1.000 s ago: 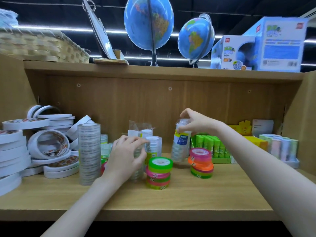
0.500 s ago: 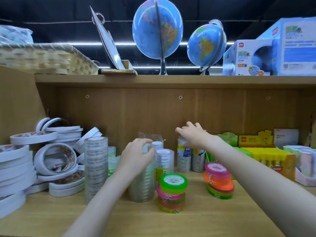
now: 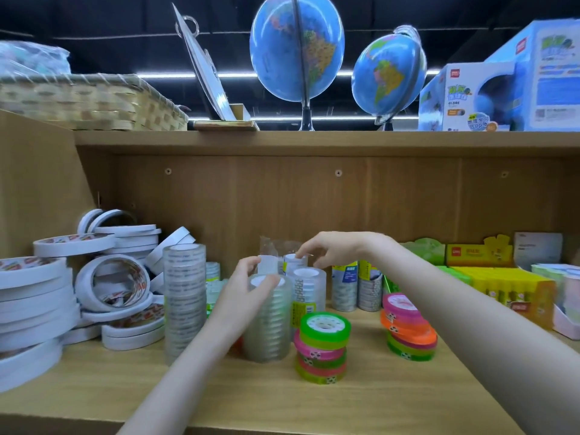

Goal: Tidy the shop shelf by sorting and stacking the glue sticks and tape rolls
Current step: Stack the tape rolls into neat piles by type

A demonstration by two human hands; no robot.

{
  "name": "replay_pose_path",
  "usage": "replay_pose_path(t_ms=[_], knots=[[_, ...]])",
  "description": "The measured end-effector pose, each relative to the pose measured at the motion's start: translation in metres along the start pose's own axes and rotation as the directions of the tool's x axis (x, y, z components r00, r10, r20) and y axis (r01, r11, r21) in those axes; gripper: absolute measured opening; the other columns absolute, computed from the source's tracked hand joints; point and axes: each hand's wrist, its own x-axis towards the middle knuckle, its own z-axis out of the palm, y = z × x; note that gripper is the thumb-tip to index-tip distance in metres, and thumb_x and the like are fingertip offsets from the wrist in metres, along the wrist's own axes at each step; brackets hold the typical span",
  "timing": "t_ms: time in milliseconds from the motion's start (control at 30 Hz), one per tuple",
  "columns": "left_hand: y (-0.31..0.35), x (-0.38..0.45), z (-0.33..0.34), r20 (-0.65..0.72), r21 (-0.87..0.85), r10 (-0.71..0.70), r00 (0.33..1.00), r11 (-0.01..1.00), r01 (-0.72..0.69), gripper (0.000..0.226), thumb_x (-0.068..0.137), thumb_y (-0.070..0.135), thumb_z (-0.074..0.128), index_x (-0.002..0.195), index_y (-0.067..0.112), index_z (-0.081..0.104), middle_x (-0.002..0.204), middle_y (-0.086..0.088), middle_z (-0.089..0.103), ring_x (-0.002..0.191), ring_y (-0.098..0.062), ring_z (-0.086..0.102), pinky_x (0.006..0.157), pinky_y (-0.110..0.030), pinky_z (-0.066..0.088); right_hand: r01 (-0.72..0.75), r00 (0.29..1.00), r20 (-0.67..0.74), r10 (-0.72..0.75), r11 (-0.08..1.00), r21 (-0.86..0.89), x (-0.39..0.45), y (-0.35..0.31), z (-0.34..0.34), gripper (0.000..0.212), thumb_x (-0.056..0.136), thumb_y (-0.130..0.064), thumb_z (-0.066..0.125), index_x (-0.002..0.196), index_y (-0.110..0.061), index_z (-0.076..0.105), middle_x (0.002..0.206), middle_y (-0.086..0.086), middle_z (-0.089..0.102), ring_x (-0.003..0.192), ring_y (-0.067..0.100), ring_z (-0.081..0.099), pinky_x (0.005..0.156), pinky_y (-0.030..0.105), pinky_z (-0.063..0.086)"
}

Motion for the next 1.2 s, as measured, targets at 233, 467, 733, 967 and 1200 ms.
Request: replay_pose_path(t_ms=[233,467,733,967,1200], knots=[[0.003,-0.014,-0.014,0.126,0.188,0.052,0.991,0.979,-0.075,0.066,0.076,0.044,0.072,0.131,0.027,0.041,0.13,0.009,0.046,0.12,-0.003,0.043,0.094,-0.021,0.034,-0.078,0.973,-0.212,0.088,0.995,0.054,-0.014,0.013,-0.01,0.024,0.091,-0.016,0.055,0.114,-0.011,0.059,0.108,0.006,0.062,0.089,0.015,0.056,0.079,0.024,0.042],[0.006,-0.014,-0.008,0.116,0.265,0.158,0.981,0.947,-0.184,0.045,0.084,0.034,0.064,0.125,0.023,0.049,0.13,0.008,0.047,0.112,0.001,0.039,0.088,-0.016,0.028,-0.15,0.945,-0.296,0.142,0.989,-0.002,-0.053,0.029,-0.026,0.022,0.091,-0.02,0.055,0.112,-0.015,0.061,0.099,-0.002,0.055,0.093,0.016,0.052,0.072,0.023,0.039],[0.004,-0.02,0.004,0.049,0.347,0.258,0.965,0.901,-0.259,0.069,0.061,0.065,0.035,0.109,0.021,0.058,0.111,0.006,0.052,0.108,-0.014,0.051,0.087,-0.023,0.036,-0.203,0.967,-0.187,0.175,0.969,-0.143,-0.07,0.041,0.0,0.027,0.084,-0.025,0.066,0.107,-0.01,0.062,0.104,0.0,0.044,0.098,0.018,0.049,0.081,0.025,0.039],[-0.004,-0.026,0.006,-0.057,0.309,0.31,0.949,0.909,-0.278,0.079,0.077,0.035,0.072,0.14,0.014,0.029,0.136,-0.002,0.038,0.126,-0.013,0.039,0.106,-0.027,0.032,-0.115,0.938,-0.339,0.068,0.986,-0.12,-0.046,0.028,0.005,0.032,0.079,-0.021,0.072,0.105,-0.004,0.064,0.12,0.009,0.048,0.099,0.019,0.05,0.076,0.014,0.032],[-0.012,-0.033,-0.004,-0.011,0.182,0.092,0.996,0.979,-0.088,0.102,0.075,0.043,0.07,0.148,0.022,0.002,0.147,0.001,0.032,0.133,-0.012,0.034,0.104,-0.023,0.027,-0.271,0.939,-0.316,0.135,0.857,-0.439,0.0,0.013,0.019,0.031,0.089,-0.024,0.057,0.118,-0.015,0.054,0.129,0.009,0.034,0.119,0.028,0.034,0.096,0.045,0.032]])
